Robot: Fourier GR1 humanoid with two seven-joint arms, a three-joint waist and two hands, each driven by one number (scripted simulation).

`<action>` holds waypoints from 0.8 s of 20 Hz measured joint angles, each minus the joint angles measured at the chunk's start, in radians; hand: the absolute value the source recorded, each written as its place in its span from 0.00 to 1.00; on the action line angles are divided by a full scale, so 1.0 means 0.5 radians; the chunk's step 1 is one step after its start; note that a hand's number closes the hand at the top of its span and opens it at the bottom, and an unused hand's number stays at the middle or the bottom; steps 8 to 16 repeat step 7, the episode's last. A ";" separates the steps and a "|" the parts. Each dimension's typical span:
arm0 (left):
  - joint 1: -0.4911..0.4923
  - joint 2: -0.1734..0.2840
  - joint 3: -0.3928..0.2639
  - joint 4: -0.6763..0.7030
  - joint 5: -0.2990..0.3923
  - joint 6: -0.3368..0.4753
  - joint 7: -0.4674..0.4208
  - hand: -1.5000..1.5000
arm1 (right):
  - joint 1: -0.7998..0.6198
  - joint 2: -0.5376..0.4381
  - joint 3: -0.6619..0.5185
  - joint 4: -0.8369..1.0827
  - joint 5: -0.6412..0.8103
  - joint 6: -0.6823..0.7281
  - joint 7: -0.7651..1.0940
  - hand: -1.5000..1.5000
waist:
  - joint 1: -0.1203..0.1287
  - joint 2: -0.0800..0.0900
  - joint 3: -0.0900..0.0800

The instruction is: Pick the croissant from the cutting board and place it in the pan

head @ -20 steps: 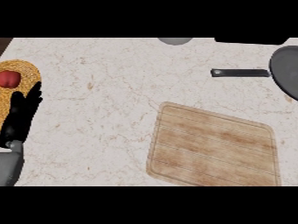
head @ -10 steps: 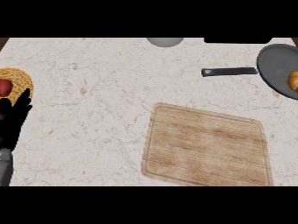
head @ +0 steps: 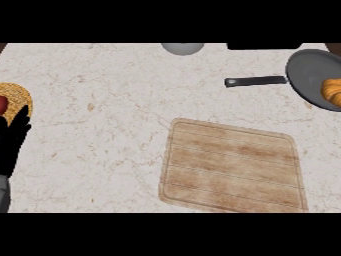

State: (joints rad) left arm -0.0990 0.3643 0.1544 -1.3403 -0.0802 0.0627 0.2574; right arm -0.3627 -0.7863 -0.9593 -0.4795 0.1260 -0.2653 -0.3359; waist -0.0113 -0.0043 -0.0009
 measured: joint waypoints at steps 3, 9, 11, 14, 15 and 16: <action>0.030 -0.014 0.001 -0.033 -0.007 -0.001 -0.002 0.50 | 0.190 0.028 0.002 -0.220 -0.074 0.121 0.086 0.00 | -0.007 -0.002 -0.002; 0.018 -0.038 0.006 -0.032 -0.027 0.007 0.005 0.50 | 0.467 0.084 -0.033 -0.485 -0.187 0.253 0.132 0.00 | -0.006 0.001 -0.001; 0.018 -0.038 0.006 -0.032 -0.027 0.007 0.005 0.50 | 0.467 0.084 -0.033 -0.485 -0.187 0.253 0.132 0.00 | -0.006 0.001 -0.001; 0.018 -0.038 0.006 -0.032 -0.027 0.007 0.005 0.50 | 0.467 0.084 -0.033 -0.485 -0.187 0.253 0.132 0.00 | -0.006 0.001 -0.001; 0.018 -0.038 0.006 -0.032 -0.027 0.007 0.005 0.50 | 0.467 0.084 -0.033 -0.485 -0.187 0.253 0.132 0.00 | -0.006 0.001 -0.001; 0.018 -0.038 0.006 -0.032 -0.027 0.007 0.005 0.50 | 0.467 0.084 -0.033 -0.485 -0.187 0.253 0.132 0.00 | -0.006 0.001 -0.001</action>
